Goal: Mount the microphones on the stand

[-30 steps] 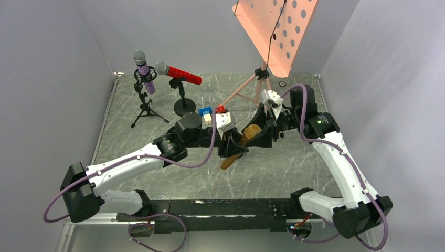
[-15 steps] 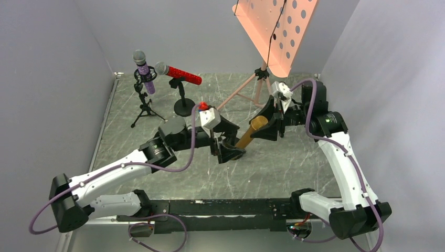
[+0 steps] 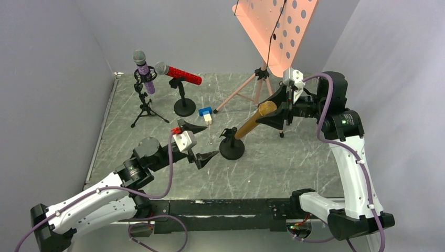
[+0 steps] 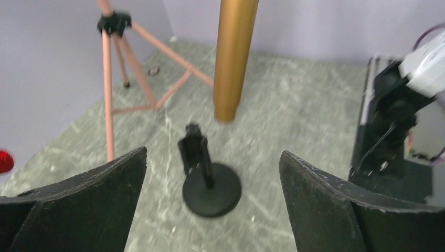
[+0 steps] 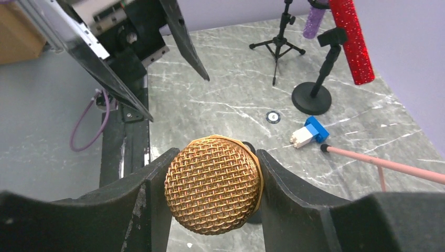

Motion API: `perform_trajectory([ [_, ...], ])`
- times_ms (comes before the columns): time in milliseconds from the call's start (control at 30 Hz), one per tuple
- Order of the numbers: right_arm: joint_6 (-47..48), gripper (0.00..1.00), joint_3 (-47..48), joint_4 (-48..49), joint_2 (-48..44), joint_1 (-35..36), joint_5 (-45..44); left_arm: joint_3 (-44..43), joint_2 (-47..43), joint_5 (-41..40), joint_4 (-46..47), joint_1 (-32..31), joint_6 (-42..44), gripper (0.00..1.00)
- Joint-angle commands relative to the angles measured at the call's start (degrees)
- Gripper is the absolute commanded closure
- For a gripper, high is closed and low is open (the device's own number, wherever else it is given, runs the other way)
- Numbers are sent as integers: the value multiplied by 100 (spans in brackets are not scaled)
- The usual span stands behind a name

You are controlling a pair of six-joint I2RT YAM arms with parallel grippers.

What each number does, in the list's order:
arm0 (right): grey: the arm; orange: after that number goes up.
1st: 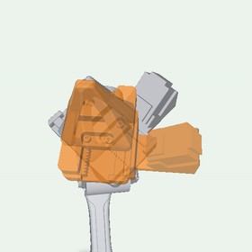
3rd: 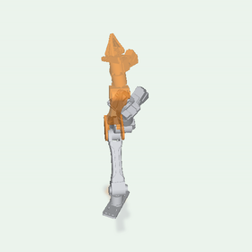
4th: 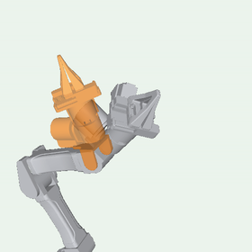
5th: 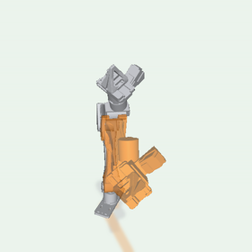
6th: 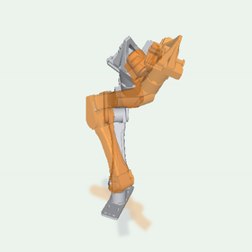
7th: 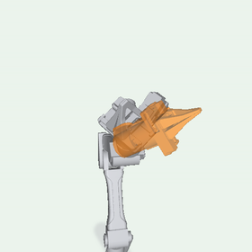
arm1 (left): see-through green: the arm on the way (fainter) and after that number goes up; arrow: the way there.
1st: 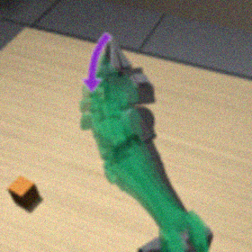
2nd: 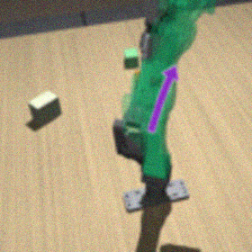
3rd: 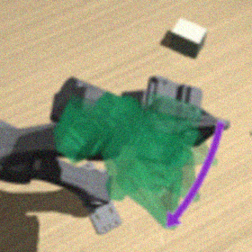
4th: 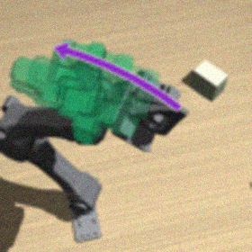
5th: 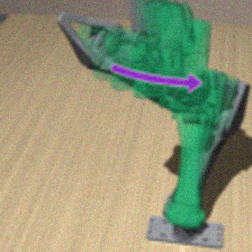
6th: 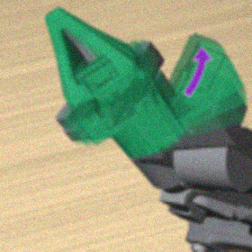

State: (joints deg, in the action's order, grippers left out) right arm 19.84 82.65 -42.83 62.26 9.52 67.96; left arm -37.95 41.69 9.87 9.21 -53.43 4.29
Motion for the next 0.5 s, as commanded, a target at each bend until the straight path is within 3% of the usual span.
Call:
perform_trajectory([
  [0, -261, 88, 423, 156, 49, -57, -206, 411, -116, -225, -232, 283, 722, 1],
  [100, -372, 88, 571, 255, 152, -77, -254, 704, 70, -82, 73, 483, 547, 1],
  [167, -464, 88, 607, 376, 214, -86, -247, 765, 280, 4, 305, 506, 429, 8],
  [233, -522, 88, 620, 452, 321, -82, -217, 707, 539, 25, 484, 513, 248, 24],
  [300, -529, 88, 614, 491, 413, -82, -187, 589, 774, 50, 603, 514, 41, 46],
  [467, -717, 87, 421, 826, 476, -82, -82, 570, 1083, 466, 1168, 562, 13, 74],
])
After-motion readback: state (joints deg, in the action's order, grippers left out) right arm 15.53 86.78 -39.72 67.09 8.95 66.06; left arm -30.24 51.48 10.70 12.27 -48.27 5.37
